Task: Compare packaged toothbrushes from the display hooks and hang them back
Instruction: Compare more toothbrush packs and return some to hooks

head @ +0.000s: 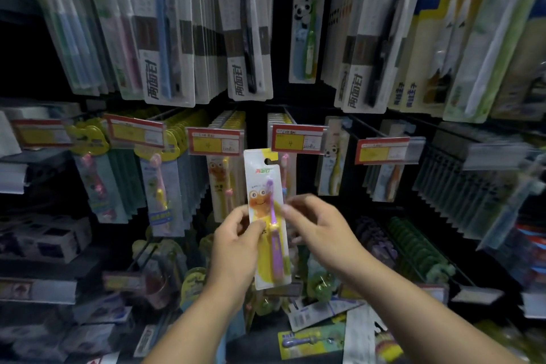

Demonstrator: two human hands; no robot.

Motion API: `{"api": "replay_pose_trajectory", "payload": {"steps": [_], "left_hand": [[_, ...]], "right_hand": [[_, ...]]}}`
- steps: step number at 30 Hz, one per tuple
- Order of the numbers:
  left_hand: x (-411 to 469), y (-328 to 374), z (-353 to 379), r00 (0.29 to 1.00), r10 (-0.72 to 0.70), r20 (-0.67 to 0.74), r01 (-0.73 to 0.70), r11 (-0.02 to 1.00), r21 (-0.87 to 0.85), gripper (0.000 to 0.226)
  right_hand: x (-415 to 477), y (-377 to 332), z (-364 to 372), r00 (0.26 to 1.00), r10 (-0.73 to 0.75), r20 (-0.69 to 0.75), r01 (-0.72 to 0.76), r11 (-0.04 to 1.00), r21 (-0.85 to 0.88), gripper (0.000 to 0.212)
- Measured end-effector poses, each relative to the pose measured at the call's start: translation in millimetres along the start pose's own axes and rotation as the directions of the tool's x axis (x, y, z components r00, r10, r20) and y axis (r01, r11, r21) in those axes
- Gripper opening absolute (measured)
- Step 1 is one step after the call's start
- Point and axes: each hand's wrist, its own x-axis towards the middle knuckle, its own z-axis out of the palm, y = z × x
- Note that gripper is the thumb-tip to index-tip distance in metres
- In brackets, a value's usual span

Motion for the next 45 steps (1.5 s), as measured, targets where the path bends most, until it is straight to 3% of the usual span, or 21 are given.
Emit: {"api": "replay_pose_trajectory", "payload": {"steps": [5, 17, 23, 28, 33, 40, 45], "left_hand": [[-10.0, 11.8, 1.3, 0.997, 0.032, 0.074, -0.032, 0.999, -0.002, 0.03], [-5.5, 23.4, 1.9, 0.993, 0.097, 0.075, -0.103, 0.992, 0.079, 0.034], [15.0, 16.2, 16.3, 0.998, 0.04, 0.053, -0.043, 0.998, 0.055, 0.032], [31.4, 7.9, 25.7, 1.0, 0.008, 0.017, -0.009, 0.997, 0.079, 0.033], [44.1, 9.9, 33.6, 0.998, 0.06, 0.002, -0.058, 0.958, 0.281, 0.039], [44.7, 15.4, 27.7, 0.995, 0.103, -0.014, -0.076, 0.812, 0.579, 0.065], [0.3, 40.3, 12.7, 0.974, 0.194, 0.116, -0.218, 0.674, 0.706, 0.056]], "right_hand": [[-18.3, -0.7, -6.8, 1.0, 0.0, -0.016, 0.0, 0.999, 0.039, 0.015], [-23.0, -6.0, -1.3, 0.99, -0.036, -0.135, 0.046, 0.996, 0.071, 0.015], [-12.2, -3.7, -1.8, 0.98, 0.014, -0.2, 0.009, 0.993, 0.115, 0.017], [-0.7, 2.6, -4.7, 0.983, -0.01, -0.182, 0.01, 1.0, 0.0, 0.024], [11.3, 6.4, -1.0, 0.996, 0.01, -0.094, -0.021, 0.992, -0.126, 0.051], [8.6, 0.6, -9.1, 0.999, 0.015, -0.032, -0.026, 0.915, -0.403, 0.068], [-13.7, -26.0, -25.1, 0.996, -0.066, -0.063, 0.026, 0.864, -0.503, 0.065]]}}
